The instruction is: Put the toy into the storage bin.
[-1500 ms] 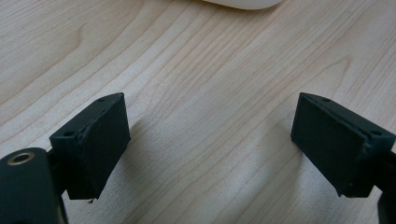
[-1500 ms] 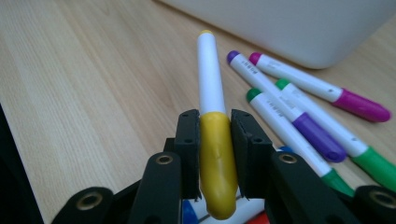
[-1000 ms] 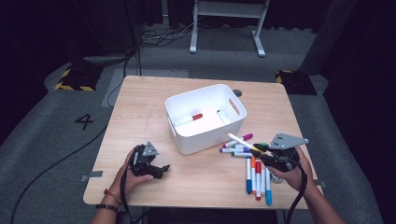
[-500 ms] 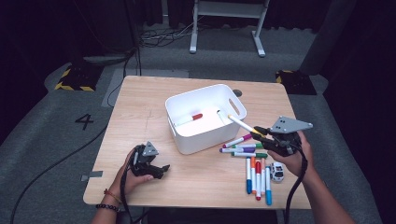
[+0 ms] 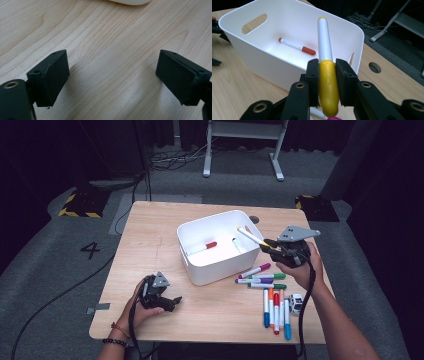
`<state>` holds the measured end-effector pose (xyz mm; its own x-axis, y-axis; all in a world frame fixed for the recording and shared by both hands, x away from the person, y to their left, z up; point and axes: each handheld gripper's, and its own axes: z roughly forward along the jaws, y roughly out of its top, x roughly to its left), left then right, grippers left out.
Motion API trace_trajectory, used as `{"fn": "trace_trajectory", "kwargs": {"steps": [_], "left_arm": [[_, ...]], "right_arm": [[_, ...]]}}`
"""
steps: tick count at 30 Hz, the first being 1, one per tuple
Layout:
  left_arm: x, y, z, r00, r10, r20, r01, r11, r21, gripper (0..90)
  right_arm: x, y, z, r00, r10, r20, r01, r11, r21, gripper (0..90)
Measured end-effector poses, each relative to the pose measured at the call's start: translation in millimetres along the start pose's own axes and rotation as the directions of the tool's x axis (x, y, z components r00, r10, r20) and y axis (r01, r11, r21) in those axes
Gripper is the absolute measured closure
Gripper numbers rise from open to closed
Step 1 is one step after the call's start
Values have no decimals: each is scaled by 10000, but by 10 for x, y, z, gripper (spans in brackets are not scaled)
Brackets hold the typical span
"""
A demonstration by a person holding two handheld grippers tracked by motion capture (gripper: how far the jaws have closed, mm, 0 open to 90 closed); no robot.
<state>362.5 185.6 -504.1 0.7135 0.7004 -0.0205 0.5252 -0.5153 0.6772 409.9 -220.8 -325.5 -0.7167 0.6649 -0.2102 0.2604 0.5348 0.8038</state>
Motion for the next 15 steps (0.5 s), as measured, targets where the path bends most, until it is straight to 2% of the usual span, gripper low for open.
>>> {"fn": "trace_trajectory", "kwargs": {"steps": [6, 15], "left_arm": [[0, 0, 0, 10000, 2, 0, -2, 10000, 4, 117], [0, 0, 0, 10000, -2, 1, 2, 10000, 2, 117]], "right_arm": [[-49, 143, 182, 9999, -110, 115, 108, 9998, 189, 735], [-107, 286, 491, 9992, 272, 277, -289, 9977, 621, 735]]}}
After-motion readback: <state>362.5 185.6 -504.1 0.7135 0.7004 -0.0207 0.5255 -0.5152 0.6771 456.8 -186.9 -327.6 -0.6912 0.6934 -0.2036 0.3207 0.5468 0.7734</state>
